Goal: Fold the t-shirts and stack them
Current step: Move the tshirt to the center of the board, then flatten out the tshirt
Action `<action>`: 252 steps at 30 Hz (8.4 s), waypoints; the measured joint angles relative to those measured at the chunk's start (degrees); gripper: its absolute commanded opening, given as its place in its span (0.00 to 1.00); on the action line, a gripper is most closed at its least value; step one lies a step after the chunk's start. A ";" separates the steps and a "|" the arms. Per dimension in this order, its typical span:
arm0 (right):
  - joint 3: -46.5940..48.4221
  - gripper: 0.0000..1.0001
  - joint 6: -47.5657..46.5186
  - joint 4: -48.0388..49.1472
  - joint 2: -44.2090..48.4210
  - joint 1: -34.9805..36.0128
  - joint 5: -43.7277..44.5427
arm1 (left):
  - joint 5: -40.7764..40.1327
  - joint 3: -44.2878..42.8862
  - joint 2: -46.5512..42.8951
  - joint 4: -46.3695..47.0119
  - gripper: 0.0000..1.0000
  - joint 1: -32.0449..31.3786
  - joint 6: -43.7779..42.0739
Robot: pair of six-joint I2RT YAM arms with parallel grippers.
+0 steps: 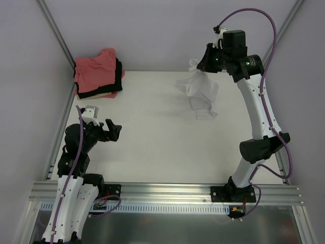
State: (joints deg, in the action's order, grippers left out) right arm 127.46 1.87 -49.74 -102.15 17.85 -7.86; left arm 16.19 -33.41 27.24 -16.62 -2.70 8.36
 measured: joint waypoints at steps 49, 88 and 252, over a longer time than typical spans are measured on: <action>-7.58 0.00 -5.79 -5.92 30.88 -2.23 13.86 | -0.07 0.00 1.97 -0.07 0.99 -1.11 -0.02; -37.35 0.91 -0.31 16.41 0.09 1.73 12.94 | 0.26 -0.22 4.66 -0.42 0.99 -1.11 -0.09; -17.84 0.01 33.14 36.17 33.29 -7.96 -45.31 | 42.66 -19.98 67.36 60.17 0.00 -27.89 34.32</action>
State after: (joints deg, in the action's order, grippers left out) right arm 109.62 35.00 -13.56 -68.86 9.89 -53.17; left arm 58.85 -53.39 94.61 43.55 -30.59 42.68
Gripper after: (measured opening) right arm 0.012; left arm 0.006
